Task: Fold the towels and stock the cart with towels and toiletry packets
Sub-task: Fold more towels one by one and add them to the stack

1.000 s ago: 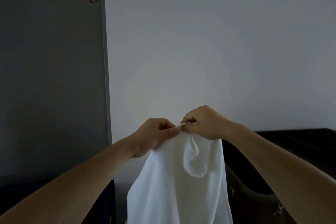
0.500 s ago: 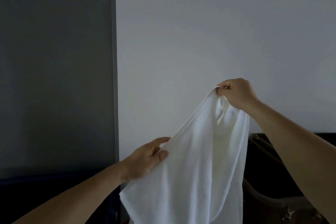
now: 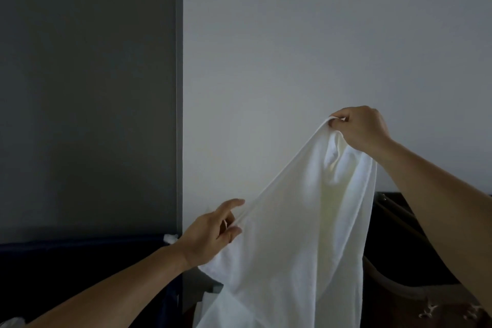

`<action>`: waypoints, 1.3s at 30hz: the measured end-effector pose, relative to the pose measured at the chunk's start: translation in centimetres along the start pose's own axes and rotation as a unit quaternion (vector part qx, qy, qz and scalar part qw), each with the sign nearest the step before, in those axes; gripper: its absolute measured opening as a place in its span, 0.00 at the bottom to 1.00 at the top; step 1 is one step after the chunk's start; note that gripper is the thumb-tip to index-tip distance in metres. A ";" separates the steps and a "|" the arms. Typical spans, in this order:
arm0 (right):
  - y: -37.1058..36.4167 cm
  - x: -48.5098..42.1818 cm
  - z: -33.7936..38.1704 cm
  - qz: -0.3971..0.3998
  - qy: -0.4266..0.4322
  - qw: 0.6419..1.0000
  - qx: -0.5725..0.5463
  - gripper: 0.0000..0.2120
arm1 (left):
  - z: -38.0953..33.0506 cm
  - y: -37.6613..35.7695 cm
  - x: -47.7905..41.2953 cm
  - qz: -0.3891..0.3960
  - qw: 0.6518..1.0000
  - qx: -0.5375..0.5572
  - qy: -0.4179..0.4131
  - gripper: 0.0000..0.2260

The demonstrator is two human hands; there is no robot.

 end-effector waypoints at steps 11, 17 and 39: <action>0.3 0.0 -0.3 -0.013 -0.020 1.000 -0.006 0.10 | -2.0 0.7 1.5 -0.021 0.992 -0.031 -0.118 0.14; 0.4 0.2 -0.5 -0.010 -0.028 0.999 -0.012 0.10 | -1.0 0.9 0.9 0.001 1.000 0.025 -0.014 0.04; 3.0 0.5 -3.9 0.001 -0.042 0.999 0.017 0.09 | 2.6 11.8 1.3 -0.228 0.962 0.051 0.143 0.07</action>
Point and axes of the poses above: each hand's wrist, its own x-axis away from the middle knuckle, its own y-axis out of the back of the hand, z = x × y, the point moved 5 cm from there along -x, towards the middle knuckle, and after that the axes turned 13 degrees about x, right-handed, at the moved point
